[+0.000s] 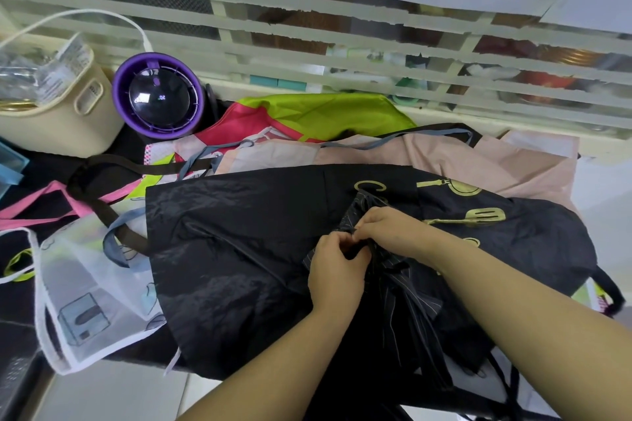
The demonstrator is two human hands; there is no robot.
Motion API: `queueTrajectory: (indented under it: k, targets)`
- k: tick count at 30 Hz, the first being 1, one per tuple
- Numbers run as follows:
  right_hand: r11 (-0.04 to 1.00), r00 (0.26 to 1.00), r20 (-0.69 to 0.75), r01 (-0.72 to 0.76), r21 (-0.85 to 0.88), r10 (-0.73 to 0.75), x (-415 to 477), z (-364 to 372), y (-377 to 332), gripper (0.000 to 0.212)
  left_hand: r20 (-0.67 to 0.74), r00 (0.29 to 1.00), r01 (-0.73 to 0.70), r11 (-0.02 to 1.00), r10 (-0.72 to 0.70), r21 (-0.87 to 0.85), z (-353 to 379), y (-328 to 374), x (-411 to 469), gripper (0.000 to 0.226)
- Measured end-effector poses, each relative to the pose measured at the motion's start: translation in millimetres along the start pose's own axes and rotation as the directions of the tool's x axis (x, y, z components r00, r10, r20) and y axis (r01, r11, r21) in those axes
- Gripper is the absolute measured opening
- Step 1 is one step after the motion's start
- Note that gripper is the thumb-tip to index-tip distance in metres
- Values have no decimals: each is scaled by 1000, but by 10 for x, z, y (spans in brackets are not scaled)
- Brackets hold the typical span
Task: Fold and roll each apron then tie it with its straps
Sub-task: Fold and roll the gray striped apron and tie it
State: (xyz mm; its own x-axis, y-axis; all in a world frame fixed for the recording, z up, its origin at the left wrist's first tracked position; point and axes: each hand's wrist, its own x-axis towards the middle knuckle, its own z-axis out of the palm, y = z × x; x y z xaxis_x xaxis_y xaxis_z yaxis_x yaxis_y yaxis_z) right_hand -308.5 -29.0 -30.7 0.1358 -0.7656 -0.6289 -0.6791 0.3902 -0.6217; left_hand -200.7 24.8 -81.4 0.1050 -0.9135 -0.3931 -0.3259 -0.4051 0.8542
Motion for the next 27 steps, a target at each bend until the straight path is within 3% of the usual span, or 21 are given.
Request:
queueTrajectory:
  k: [7,10,13,16,20,27]
  targets:
    - [995,998,-51,-15,99,21,-18,-20,37,18,-17,994,98,966,-105,-238,76,26,43,6]
    - [991,998,-65,-5,135,14,-25,-30,62,22,37,994,111,975,-106,-195,38,36,55,13]
    - [989,993,-105,61,133,-47,-47,-47,110,23,166,983,89,995,-83,-34,-117,82,103,15]
    - [976,960,-188,190,-110,-208,-64,-105,203,34,307,951,-21,981,-39,191,-286,156,164,20]
    - [862,916,-185,245,-444,-355,-8,-82,272,26,360,930,-200,915,65,351,-344,174,177,31]
    - [698,881,-105,288,-655,-462,80,-143,210,12,343,908,-398,755,242,521,-440,159,186,28]
